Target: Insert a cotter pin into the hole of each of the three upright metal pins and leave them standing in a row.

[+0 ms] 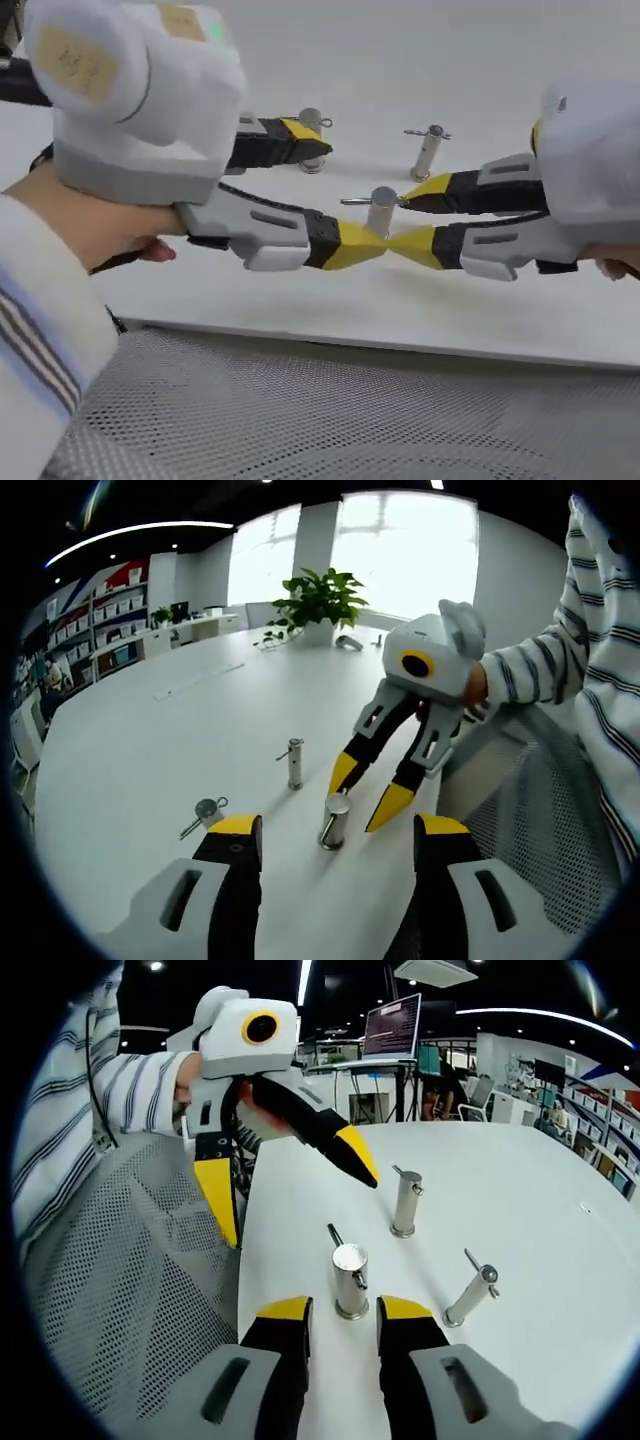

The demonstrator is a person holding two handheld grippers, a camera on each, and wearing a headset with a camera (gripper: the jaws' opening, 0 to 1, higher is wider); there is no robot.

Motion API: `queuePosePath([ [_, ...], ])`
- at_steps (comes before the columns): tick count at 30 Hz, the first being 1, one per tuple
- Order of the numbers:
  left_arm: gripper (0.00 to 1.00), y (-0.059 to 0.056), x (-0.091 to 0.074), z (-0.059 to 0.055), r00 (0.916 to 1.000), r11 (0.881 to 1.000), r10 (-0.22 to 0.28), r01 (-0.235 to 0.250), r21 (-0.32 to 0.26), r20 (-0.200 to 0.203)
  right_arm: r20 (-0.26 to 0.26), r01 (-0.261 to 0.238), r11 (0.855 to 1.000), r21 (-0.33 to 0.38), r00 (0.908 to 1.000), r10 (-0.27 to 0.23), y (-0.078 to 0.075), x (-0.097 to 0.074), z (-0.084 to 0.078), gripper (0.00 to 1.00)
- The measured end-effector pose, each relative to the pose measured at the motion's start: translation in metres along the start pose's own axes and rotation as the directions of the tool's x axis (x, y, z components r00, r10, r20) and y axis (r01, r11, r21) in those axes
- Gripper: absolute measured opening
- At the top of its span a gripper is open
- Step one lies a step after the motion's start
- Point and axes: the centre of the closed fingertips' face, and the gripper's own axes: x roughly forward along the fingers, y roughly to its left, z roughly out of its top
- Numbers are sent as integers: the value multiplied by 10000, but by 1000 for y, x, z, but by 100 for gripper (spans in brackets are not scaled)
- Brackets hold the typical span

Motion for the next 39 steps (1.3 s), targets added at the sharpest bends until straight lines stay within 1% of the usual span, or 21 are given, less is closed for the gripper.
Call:
queuePosePath([
  [1,62,0,-2,0,9999,9999,38,-36,-152,117,59,-67,10000,22,10000,67,1,2,0,24],
  [2,66,-1,-5,0,9998,9998,71,-68,-201,178,159,-117,9999,69,9998,116,1,4,1,25],
  [4,74,-2,-9,-1,9995,9994,229,-223,-273,218,445,-261,9995,168,9987,253,2,9,3,26],
  [6,83,-5,-12,-3,9995,9991,260,-253,-341,197,729,-422,9987,281,9965,401,3,13,5,26],
  [8,92,-7,-14,-3,9995,9989,238,-229,-411,227,985,-532,9979,373,9939,493,3,17,6,26],
  [11,99,-13,-15,-5,9997,9988,112,-102,-488,203,1159,-604,9971,472,9918,546,3,21,7,25],
  [17,99,-22,-13,-7,9999,9986,-53,57,-518,86,1367,-660,9972,344,9888,607,3,27,8,20],
  [20,99,-23,-12,-8,10000,9987,-68,68,-505,2,1344,-725,9973,150,9885,698,4,31,9,18],
  [24,99,-26,-9,-9,9999,9987,-44,36,-512,-140,1255,-689,9976,-65,9897,692,3,33,7,16],
  [26,99,-28,-8,-10,9998,9986,-30,18,-523,-214,1256,-565,9982,-198,9903,585,1,33,7,11],
  [29,99,-32,-6,-12,9994,9985,-8,-11,-550,-349,1229,-688,9968,-418,9897,734,3,33,7,10],
  [31,99,-30,-7,-14,9992,9983,-8,-15,-585,-393,1202,-822,9956,-447,9889,870,5,33,7,10],
  [32,99,-30,-7,-15,9992,9981,16,-41,-607,-410,1194,-794,9956,-494,9892,848,6,33,7,10],
  [33,99,-29,-7,-15,9992,9983,51,-74,-573,-405,1175,-708,9945,-771,9899,796,6,33,7,9],
  [35,99,-31,-6,-15,9986,9985,143,-169,-513,-506,1124,-746,9938,-827,9901,837,7,33,7,9],
  [37,99,-33,-4,-13,9983,9986,187,-214,-486,-557,1009,-617,9913,-1165,9922,736,7,33,6,9],
  [38,99,-32,-6,-14,9982,9986,163,-192,-501,-574,952,-601,9903,-1249,9928,723,8,32,6,9],
  [39,99,-31,-6,-15,9981,9986,154,-184,-505,-591,918,-585,9901,-1272,9933,704,5,32,5,9],
])
